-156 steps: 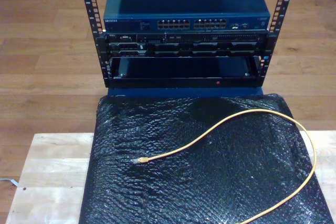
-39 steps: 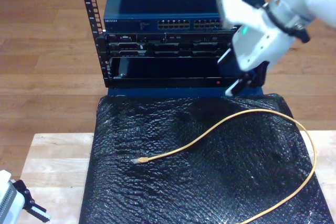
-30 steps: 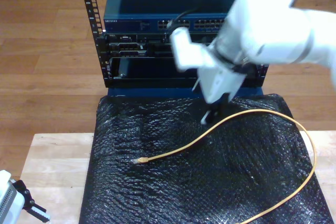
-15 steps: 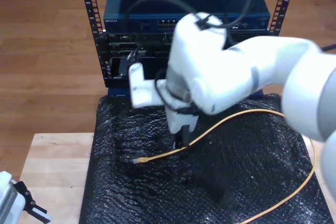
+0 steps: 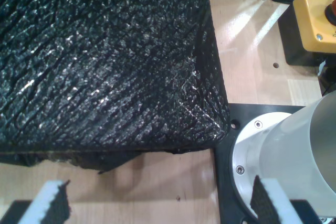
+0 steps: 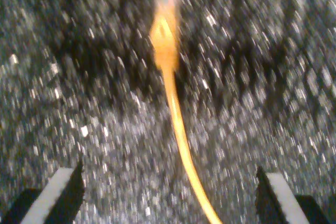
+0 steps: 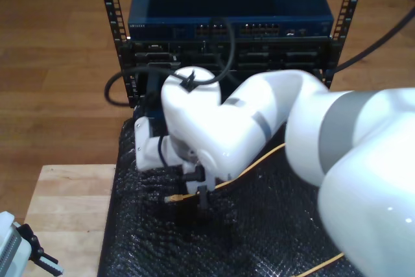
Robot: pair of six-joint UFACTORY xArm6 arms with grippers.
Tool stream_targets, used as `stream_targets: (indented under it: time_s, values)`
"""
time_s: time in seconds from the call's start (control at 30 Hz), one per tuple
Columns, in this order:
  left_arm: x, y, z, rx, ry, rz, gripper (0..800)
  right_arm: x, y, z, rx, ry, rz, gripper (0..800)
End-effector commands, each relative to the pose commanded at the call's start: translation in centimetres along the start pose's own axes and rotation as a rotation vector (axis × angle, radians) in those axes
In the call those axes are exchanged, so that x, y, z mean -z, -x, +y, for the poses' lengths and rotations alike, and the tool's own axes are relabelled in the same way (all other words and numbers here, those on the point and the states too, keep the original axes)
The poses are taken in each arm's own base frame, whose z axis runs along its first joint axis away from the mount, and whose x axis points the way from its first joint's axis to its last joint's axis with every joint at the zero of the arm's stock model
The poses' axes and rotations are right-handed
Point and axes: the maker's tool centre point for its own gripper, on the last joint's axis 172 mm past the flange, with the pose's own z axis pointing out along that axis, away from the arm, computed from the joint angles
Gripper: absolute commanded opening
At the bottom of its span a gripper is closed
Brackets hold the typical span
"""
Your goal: Grab the cable and plug it in
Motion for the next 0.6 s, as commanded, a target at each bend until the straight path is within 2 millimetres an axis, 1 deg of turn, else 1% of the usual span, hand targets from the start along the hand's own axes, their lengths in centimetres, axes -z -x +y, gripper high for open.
stream_targets:
  time_s: [0.1, 0.2, 0.27, 0.33, 0.4, 0.5, 0.6]
  values:
    - [0.0, 0.0, 0.0, 0.000, 0.000, 0.000, 800, -0.9, -0.5, -0.1, -0.004, -0.004, -0.001, 767]
    - [0.0, 0.0, 0.0, 0.000, 0.000, 0.000, 800, -2.0, -0.5, -0.4, 0.004, -0.015, -0.013, 759]
    - [0.0, 0.0, 0.0, 0.000, 0.000, 0.000, 800, -2.4, -0.6, -0.3, 0.005, -0.013, -0.010, 735]
    - [0.0, 0.0, 0.0, 0.000, 0.000, 0.000, 800, -2.5, -1.1, -0.2, 0.009, -0.005, 0.000, 728]
    - [0.0, 0.0, 0.0, 0.000, 0.001, 0.001, 800, -2.8, -1.4, 0.0, 0.014, 0.001, 0.007, 674]
    - [0.0, 0.0, 0.0, 0.000, 0.001, 0.001, 800, -3.0, -1.9, 0.4, 0.016, 0.007, 0.014, 635]
    - [0.0, 0.0, 0.0, 0.000, 0.001, 0.001, 800, -3.1, -2.1, 0.7, 0.017, 0.010, 0.015, 543]
